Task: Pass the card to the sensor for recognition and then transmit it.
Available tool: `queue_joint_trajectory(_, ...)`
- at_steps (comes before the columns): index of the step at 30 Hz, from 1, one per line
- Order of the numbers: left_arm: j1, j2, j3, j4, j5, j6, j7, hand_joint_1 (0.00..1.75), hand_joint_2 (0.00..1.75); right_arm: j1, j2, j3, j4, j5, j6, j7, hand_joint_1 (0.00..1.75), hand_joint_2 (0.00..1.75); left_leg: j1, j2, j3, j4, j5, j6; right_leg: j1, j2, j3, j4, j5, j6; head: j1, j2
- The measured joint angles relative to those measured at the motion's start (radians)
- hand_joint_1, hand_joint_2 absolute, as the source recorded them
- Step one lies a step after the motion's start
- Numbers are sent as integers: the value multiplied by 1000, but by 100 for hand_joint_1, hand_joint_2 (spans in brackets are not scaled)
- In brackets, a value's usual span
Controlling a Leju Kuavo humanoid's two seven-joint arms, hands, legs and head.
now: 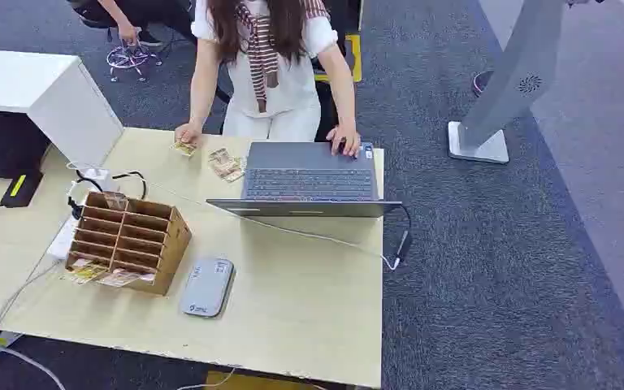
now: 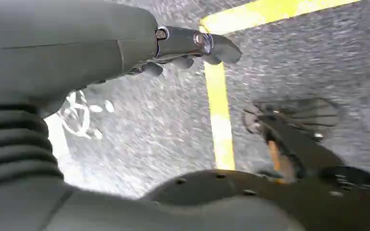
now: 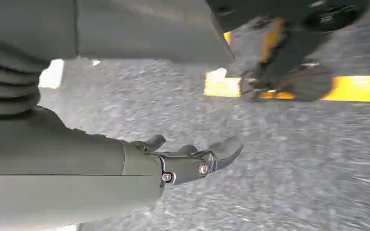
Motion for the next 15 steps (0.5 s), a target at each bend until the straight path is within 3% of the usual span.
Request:
queue_joint_trajectory(2, -3, 0, 25, 0, 33, -13, -28, 0, 175, -12, 0, -11, 3, -17, -2, -33, 0, 175, 0, 0, 0, 0, 0, 0, 0, 0, 0, 0, 0, 0, 0, 0)
queue_joint_trajectory(3, -5, 0, 40, 0, 49, -20, -43, 0, 0, -19, 0, -18, 6, -27, -5, -50, 0, 0, 0, 0, 0, 0, 0, 0, 0, 0, 0, 0, 0, 0, 0, 0)
queue_joint_trajectory(4, -7, 0, 56, 0, 64, -26, -56, 0, 0, -26, 0, -26, 9, -35, -7, -65, 0, 0, 0, 0, 0, 0, 0, 0, 0, 0, 0, 0, 0, 0, 0, 0)
queue_joint_trajectory(5, -10, 0, 74, 1, 82, -34, -72, 0, 175, -31, 0, -33, 12, -45, -10, -82, 0, 0, 0, 0, 0, 0, 0, 0, 0, 0, 0, 0, 0, 0, 0, 0)
queue_joint_trajectory(15, -37, -2, 246, 16, 209, -122, -244, 0, 175, -80, 0, -119, 52, -122, 17, -232, 0, 0, 0, 0, 0, 0, 0, 0, 0, 0, 0, 0, 0, 0, 0, 0)
